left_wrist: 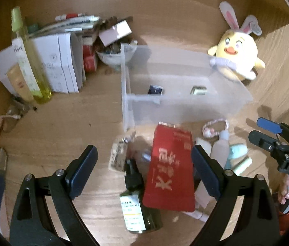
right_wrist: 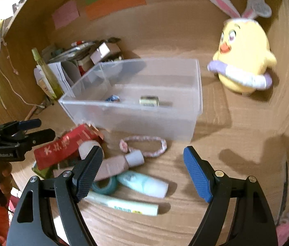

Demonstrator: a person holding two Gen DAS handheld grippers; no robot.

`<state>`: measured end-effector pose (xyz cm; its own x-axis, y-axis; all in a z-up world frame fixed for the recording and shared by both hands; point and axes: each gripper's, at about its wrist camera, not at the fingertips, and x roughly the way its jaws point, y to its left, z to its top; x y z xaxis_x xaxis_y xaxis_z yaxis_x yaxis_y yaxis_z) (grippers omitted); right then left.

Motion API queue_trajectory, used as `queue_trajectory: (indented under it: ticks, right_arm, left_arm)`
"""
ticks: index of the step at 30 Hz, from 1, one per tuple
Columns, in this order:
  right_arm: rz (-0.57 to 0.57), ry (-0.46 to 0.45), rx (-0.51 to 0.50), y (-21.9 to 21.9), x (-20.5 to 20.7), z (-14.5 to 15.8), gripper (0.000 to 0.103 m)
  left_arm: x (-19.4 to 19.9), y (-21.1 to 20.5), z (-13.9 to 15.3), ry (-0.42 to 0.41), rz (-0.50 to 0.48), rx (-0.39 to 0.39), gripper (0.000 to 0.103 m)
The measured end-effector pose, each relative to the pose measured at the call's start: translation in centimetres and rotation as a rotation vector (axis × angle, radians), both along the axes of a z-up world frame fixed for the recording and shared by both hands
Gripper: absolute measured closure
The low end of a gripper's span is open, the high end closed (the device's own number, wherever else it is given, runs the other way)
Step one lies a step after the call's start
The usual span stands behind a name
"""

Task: Organize objects
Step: 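Move the left tool to the red tea packet and lower over it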

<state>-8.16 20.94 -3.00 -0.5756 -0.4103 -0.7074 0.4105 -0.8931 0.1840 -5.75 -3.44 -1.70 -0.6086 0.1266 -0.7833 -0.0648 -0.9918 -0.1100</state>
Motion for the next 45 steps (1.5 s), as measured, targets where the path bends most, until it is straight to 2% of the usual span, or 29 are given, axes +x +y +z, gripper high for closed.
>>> queue_trajectory:
  ticks: [4,11,13,17,23,25,27,33,39,45]
  right_arm:
    - [-0.010,-0.055,0.011,0.4,0.0,-2.0,0.024]
    - [0.000,-0.132,0.006,0.5,-0.1,-4.2,0.024]
    - [0.015,-0.132,0.013,0.0,0.1,-4.4,0.024]
    - [0.033,-0.109,0.048,-1.0,0.4,-4.6,0.024]
    - [0.038,-0.101,0.043,-0.7,0.0,-4.7,0.024]
    - [0.026,-0.104,0.051,-0.5,-0.3,-4.7,0.026]
    - [0.002,-0.084,0.110,-0.3,-0.2,-4.8,0.026]
    - [-0.042,-0.073,0.159,1.3,-0.4,-4.9,0.026]
    - [-0.050,-0.124,0.041,2.6,-0.6,-4.4,0.026]
    - [-0.060,-0.135,0.004,1.3,-0.9,-4.3,0.024]
  left_arm:
    - [0.4,0.5,-1.0,-0.034,-0.025,0.003,0.010]
    - [-2.1,2.5,-1.8,-0.070,-0.075,-0.064,0.010]
    - [-3.0,2.7,-2.2,-0.092,-0.088,-0.087,0.010]
    - [-4.0,2.5,-2.3,-0.125,-0.107,-0.061,0.010]
    - [-3.8,2.9,-2.3,-0.125,-0.132,-0.087,0.010]
    - [-3.7,2.9,-2.3,-0.126,-0.139,-0.098,0.010]
    - [-3.6,2.8,-2.3,-0.133,-0.146,-0.102,0.010]
    - [-3.6,3.1,-2.4,-0.137,-0.169,-0.126,0.010]
    - [-4.6,3.8,-2.7,-0.157,-0.183,-0.097,0.010]
    - [-5.4,3.5,-3.1,-0.184,-0.165,-0.017,0.010]
